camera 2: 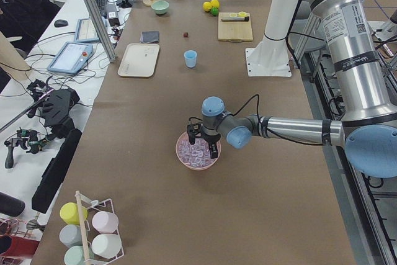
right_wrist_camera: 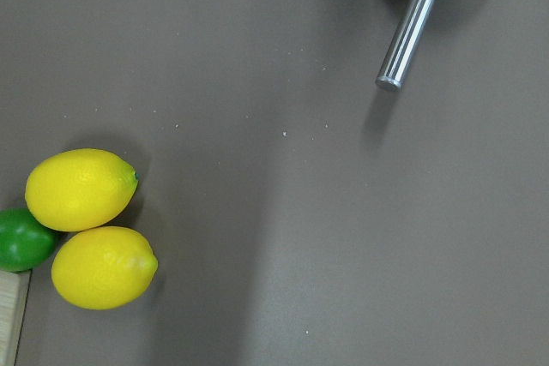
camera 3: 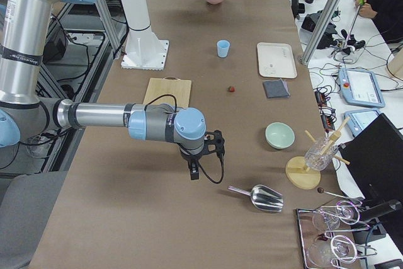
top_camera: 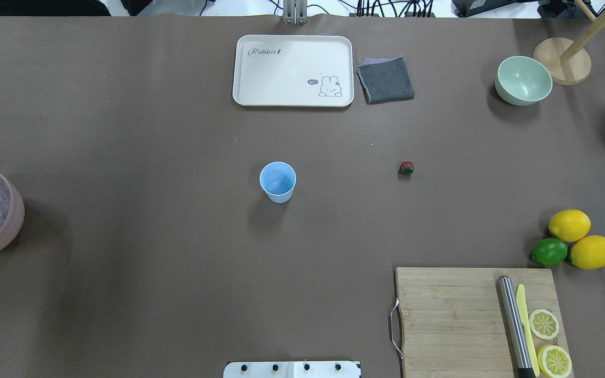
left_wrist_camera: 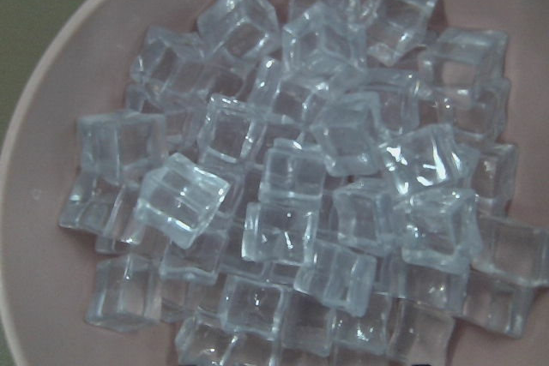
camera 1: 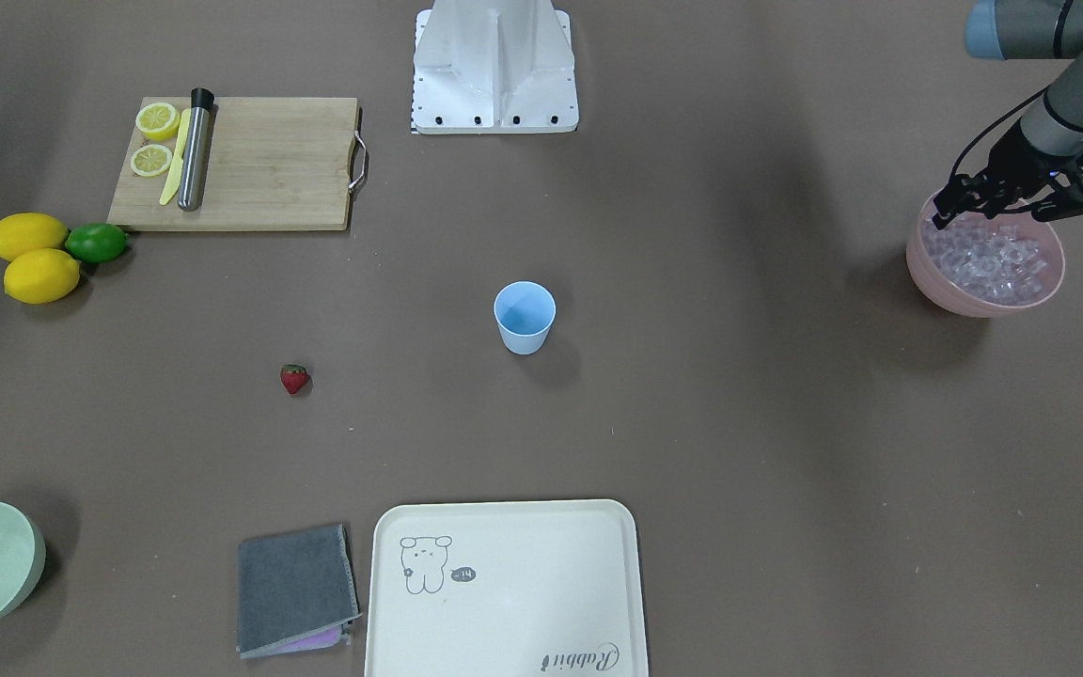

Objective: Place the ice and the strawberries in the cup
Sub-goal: 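Lower the left gripper into the pink bowl and grasp an ice cube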

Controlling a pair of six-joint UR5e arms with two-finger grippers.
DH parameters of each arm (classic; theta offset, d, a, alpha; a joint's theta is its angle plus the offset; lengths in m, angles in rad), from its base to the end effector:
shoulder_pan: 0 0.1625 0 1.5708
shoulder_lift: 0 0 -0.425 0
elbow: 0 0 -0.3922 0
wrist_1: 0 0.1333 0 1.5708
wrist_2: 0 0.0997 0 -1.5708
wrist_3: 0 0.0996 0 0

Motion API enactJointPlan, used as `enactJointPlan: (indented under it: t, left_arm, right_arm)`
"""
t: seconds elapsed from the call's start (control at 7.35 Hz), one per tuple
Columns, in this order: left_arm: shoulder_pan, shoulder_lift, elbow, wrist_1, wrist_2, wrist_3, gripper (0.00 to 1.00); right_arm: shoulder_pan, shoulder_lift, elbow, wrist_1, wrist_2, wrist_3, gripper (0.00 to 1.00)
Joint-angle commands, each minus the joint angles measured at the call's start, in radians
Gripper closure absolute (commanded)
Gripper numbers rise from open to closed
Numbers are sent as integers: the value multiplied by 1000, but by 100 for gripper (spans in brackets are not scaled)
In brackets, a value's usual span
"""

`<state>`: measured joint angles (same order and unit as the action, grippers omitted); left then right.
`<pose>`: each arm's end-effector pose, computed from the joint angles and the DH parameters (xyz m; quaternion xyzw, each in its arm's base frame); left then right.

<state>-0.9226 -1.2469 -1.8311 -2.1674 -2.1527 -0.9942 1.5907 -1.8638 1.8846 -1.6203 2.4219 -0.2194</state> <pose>0.1694 -0.3538 0.6113 -0.0307 0.3732 -0.0847 0.9234 0.0657 -0.3659 0.6297 0.0363 -0.4114 -0.0848 0.9068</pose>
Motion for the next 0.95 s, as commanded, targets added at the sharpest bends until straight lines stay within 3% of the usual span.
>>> enactJointPlan:
  t: [0.0, 0.82]
  left_arm:
    - [16, -2, -2, -2, 10, -1, 17]
    - [39, -8, 1, 0, 27, -1, 22]
  right_arm:
    - [0, 0, -1, -1, 0, 0, 0]
    - [0, 3, 1, -1, 2, 6, 0]
